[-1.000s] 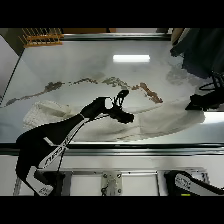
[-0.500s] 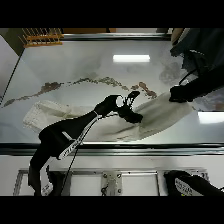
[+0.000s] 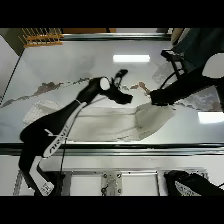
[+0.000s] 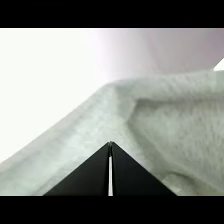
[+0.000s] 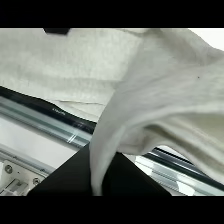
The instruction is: Fold the clothes and pants, and hang the long-sleeved shirts on hangers.
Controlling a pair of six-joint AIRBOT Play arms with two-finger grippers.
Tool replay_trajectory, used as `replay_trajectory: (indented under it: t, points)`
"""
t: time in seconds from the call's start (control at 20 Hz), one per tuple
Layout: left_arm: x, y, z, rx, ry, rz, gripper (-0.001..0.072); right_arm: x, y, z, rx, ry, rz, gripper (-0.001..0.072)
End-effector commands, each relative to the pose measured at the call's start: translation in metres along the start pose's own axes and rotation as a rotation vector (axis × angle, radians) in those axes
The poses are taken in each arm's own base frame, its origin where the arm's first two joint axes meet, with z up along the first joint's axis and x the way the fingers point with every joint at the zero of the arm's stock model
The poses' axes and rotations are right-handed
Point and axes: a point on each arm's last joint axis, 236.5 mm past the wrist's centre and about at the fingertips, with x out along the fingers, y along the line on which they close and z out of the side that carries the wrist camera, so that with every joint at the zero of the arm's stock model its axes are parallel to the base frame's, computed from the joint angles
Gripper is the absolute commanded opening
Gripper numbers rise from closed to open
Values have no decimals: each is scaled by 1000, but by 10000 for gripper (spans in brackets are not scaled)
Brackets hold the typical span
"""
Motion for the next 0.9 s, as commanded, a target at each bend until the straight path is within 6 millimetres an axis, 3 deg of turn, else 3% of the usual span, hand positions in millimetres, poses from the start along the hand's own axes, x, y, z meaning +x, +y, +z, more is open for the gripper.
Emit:
replay_trajectory:
  t: [0.0, 0.2, 0.3, 0.45, 0.55, 0.6, 0.65, 0.7, 0.75, 0.85]
  points:
    - [-91, 67, 35, -30, -125, 131, 30, 22, 35, 6, -19, 8, 41, 18]
    - [-185, 121, 48, -127, -248, 203, 30, 69, 95, 20, -39, 18, 160, 18]
    - [-222, 138, 46, -163, -288, 232, 30, 99, 126, 28, -40, 14, 214, 18]
    - [-261, 154, 38, -200, -324, 265, 29, 155, 164, 31, -38, 27, 262, 19]
    - [-276, 156, 34, -210, -333, 276, 30, 195, 181, 33, -45, 20, 272, 38]
    - [-281, 156, 33, -211, -339, 279, 30, 212, 191, 36, -41, 3, 287, 206]
    - [-284, 153, 33, -207, -344, 280, 30, 224, 205, 42, -32, -23, 330, 535]
    - [-286, 151, 32, -205, -343, 279, 30, 228, 221, 46, -38, -46, 391, 672]
    - [-285, 149, 31, -201, -338, 275, 30, 223, 238, 49, -47, -67, 468, 671]
    - [-278, 141, 29, -188, -316, 264, 30, 203, 250, 53, -90, -95, 536, 671]
